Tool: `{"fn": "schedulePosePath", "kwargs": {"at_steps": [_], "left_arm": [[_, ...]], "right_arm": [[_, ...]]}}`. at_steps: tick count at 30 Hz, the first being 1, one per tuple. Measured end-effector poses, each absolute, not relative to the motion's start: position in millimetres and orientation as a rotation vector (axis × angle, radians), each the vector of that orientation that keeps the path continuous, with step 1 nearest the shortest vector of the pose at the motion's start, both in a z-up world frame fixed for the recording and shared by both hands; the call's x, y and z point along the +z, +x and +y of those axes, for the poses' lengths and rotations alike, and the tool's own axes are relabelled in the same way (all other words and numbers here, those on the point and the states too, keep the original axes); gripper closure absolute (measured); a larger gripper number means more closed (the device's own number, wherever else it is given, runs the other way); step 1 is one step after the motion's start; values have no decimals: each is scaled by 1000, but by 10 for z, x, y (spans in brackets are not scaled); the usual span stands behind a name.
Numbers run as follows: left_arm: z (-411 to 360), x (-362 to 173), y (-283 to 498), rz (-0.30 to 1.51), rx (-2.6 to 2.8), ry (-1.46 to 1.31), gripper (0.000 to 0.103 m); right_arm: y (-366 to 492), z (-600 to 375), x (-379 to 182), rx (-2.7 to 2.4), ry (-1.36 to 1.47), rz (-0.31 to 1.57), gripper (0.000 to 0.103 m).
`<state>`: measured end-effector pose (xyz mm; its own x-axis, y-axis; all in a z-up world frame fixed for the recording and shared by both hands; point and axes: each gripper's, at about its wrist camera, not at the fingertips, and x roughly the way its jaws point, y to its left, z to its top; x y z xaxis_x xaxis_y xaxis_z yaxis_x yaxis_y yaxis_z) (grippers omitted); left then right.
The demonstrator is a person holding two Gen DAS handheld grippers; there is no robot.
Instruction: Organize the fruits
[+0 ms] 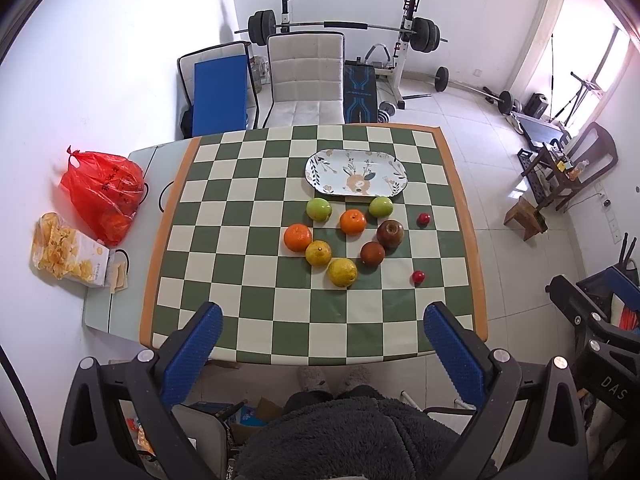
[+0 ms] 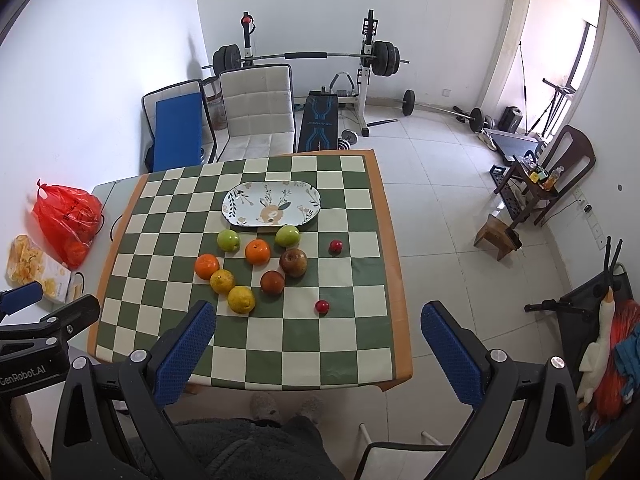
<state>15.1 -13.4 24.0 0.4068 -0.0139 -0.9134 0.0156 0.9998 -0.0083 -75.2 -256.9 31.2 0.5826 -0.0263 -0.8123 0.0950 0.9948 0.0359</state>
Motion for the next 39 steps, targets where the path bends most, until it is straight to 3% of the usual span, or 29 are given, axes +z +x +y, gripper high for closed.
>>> {"fn": "schedulePosePath", "kwargs": {"at_steps": [27,33,39], "left_arm": [[-106,102,411,1094,64,-19,0],[114,-397,791,1056,260,90,0],[391,-1158,1336,1212,286,171,0]], "right_arm": [[-518,-2684,231,-43,105,927,0],[77,-2577,-589,84,157,1014,0],[681,-2119,-1776,192,221,1186,0]]}}
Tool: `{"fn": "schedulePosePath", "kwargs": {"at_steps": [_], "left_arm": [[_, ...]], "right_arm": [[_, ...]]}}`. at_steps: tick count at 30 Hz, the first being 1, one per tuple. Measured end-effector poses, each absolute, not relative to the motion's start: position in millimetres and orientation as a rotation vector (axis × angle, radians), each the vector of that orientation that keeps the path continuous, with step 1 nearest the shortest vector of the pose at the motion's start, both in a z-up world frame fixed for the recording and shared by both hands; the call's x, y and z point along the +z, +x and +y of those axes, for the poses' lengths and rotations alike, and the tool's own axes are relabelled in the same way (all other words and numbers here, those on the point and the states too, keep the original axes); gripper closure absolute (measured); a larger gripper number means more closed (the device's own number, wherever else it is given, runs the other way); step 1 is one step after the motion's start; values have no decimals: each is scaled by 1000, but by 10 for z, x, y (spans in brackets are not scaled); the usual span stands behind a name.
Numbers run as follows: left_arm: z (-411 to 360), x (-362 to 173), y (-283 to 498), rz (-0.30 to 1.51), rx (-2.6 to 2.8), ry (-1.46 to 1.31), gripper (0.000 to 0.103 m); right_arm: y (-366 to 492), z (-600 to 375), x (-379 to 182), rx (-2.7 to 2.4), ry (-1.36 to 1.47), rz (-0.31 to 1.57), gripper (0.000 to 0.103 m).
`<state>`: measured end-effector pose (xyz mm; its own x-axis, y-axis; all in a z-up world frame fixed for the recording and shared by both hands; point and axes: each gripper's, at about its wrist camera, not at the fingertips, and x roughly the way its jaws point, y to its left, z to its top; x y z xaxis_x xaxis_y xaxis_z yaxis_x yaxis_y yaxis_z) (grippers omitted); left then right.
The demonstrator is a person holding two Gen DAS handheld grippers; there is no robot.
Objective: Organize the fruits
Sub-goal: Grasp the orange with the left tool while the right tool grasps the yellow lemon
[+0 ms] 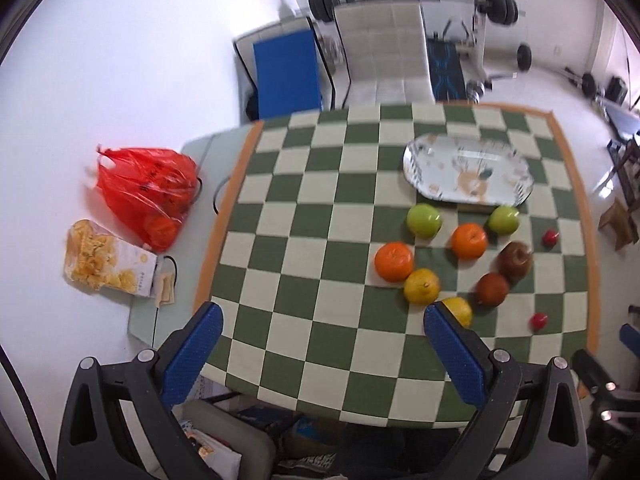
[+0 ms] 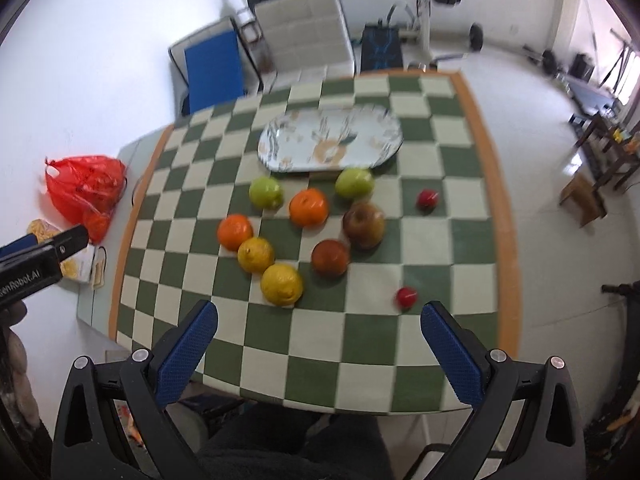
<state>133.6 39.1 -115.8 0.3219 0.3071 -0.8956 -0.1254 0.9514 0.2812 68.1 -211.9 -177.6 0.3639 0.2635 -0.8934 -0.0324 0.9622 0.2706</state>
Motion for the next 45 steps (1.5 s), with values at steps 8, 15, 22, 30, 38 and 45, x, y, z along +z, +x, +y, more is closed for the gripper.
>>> {"fn": "schedulePosePath", "kwargs": {"at_steps": [8,15,22,30,38,45], "left_arm": [[767,-2197,2138,1509,119,2,17],[910,-2972,2719,1701,2,-154,20],[775,-3562,2940,1826,-78,-243,20],[541,-3824,2967,1803,-115,-126,41],[556,-3727,2599,1713,-130,119,41],[801,-3870,2388,1721,-123,42,41]], "right_arm": [[1378,-1392,-3380,196,328,1452,9],[1643,-966,-4002,152,330,1582,19],[1679,-758,-4233,147,317,1637,36],[1528,-664,-4261,128,265,1666,36],[1469,-684,-4278,111,343,1664,34],[1428,-561,-4328,93,308,1660,37]]}}
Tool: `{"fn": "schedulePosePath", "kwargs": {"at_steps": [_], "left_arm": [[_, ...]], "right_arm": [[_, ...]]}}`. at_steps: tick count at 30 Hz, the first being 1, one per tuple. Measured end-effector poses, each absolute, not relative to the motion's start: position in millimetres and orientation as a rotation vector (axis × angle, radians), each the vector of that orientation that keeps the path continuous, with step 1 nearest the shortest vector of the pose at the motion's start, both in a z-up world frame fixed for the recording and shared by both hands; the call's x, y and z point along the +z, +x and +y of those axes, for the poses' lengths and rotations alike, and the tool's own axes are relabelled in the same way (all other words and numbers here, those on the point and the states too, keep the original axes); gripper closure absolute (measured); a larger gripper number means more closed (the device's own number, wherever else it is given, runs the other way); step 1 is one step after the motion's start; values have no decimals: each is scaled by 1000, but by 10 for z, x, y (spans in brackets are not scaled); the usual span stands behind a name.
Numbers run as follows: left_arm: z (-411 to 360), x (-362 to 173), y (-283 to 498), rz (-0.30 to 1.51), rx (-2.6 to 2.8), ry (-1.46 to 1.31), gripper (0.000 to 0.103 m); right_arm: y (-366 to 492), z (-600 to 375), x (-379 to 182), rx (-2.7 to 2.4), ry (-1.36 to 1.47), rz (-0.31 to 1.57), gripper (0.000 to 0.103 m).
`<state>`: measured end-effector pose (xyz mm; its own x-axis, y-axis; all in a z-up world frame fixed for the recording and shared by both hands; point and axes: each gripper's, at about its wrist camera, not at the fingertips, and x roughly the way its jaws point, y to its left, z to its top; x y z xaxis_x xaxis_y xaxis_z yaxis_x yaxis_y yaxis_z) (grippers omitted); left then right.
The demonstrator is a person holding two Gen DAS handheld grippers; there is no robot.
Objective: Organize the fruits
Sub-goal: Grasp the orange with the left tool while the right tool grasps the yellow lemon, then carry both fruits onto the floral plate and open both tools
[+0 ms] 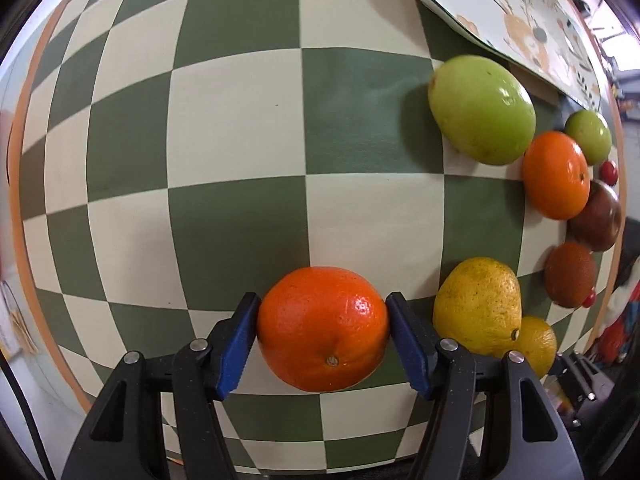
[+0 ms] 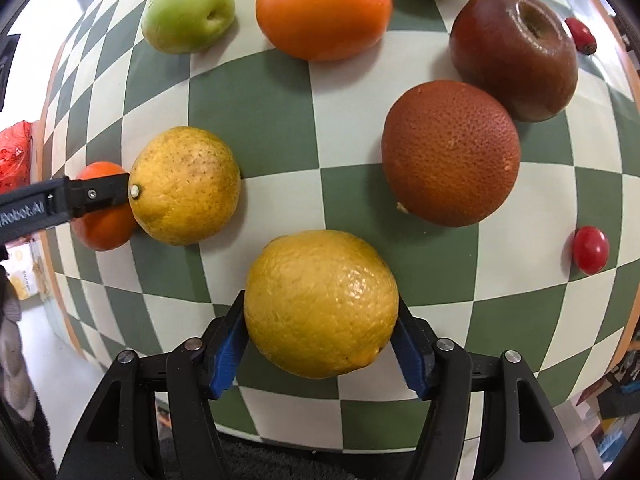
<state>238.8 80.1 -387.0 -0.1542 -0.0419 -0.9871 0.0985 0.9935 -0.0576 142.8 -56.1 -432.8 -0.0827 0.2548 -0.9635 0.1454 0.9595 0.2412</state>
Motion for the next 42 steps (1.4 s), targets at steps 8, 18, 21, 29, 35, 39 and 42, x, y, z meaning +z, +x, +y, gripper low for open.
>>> {"fn": "schedulePosePath", "kwargs": {"at_steps": [8,18,21,29,35,39,42], "left_arm": [[920,-3827,2405,1710,-132,43,41],[953,-3712,2341,1684,-75,47,41],[958,-3534,2270,1661,-52,14,41],[470,-2707,2605,1540,-128,-164,41],[-81,-2629,3443,1498,-164,-162,41],[-182,-3036,3991,1562,-154,-202,41],[-199,-3286,4277,1605,-125,-238,41]], "right_arm": [[1442,-616,-4222,96,353,1629,26],[1392,-830,-4150,128,324,1592,37],[1325,-966,-4029,184,356,1571,37],[1889,-1669,-3251,312,409,1402,37],[3041,-2076,-3275,289,392,1349,37],[3725,-2001,-3423,305,326,1346,37],[4013,-1928,-3553,324,268,1380,37]]}}
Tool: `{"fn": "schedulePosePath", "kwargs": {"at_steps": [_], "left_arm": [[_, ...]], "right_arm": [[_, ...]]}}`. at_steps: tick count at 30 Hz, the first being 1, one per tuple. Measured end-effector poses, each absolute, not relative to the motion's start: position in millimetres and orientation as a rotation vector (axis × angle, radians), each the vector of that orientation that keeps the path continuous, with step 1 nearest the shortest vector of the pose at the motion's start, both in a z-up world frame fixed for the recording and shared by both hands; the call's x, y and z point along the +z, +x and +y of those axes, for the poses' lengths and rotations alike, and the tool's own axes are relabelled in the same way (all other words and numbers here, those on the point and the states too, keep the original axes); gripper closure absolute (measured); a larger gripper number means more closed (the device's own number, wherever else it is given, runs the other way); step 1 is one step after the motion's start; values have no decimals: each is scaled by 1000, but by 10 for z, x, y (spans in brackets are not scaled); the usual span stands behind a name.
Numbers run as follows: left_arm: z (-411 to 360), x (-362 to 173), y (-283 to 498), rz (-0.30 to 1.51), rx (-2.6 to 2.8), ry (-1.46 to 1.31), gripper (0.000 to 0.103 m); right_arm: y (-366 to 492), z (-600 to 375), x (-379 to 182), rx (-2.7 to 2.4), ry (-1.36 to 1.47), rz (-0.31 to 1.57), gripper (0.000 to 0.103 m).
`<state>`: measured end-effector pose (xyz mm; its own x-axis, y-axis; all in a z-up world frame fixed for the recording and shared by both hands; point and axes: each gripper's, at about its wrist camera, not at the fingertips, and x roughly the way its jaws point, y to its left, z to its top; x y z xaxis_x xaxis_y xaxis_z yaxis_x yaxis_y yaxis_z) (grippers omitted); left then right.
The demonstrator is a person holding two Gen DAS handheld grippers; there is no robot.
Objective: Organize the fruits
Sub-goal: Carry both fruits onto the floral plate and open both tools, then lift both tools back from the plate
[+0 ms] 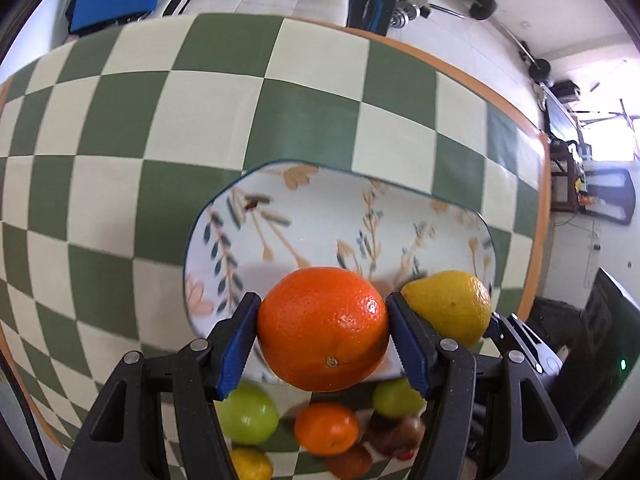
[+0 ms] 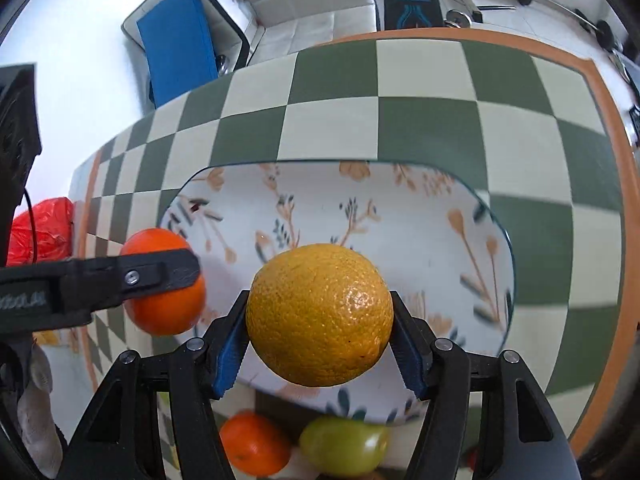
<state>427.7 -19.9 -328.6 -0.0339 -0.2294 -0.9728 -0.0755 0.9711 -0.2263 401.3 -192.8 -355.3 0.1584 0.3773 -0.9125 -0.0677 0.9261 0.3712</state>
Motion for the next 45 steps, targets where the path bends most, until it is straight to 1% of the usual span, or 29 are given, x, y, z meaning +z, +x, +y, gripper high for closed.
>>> {"fn": "schedulePosePath", "kwargs": {"at_steps": [5,11,13,14,16,17,18,19,20,22,25,32,36,45], "left_arm": [[-266,-3440,4506,1642,-131,-225,41],[-335,-3462,4607,1655,-114,-168,41],[-354,-3478,4617,1651,-118,-149,40],[-357,-3479,4620,1650,-126,-153,39],[-341,-3430,4618,1636,-143,-179,31],[-340,-3402,4614,1626,-146,-181,29],[-335,-3370,4613,1616,-145,-175,23],[-339,-3332,4610,1602,-142,-163,17],[-339,-3280,4597,1586,-131,-138,16],[-340,-3191,4557,1556,-111,-89,16],[-307,-3059,4434,1512,-90,-51,16],[-185,-2749,3950,1372,7,21,16],[-154,-2613,3656,1323,36,46,16],[-132,-2176,3020,1225,33,68,16]], "right_arm": [[4225,-1912,-3636,344,219,1403,37],[4282,-1948,-3707,369,236,1407,34],[4296,-1971,-3675,355,231,1411,28],[4314,-1964,-3661,347,226,1410,27],[4292,-2007,-3603,326,219,1404,26],[4330,-1962,-3596,315,223,1403,26],[4312,-1993,-3569,302,227,1400,25],[4287,-2033,-3535,284,229,1396,21],[4275,-2049,-3511,265,227,1393,18],[4218,-2105,-3415,192,209,1361,12],[4092,-2144,-3277,113,148,1321,9],[3665,-2135,-3070,-2,47,1314,8],[3407,-2141,-2933,-44,59,1281,8],[2752,-2175,-2308,-73,81,1188,8]]}}
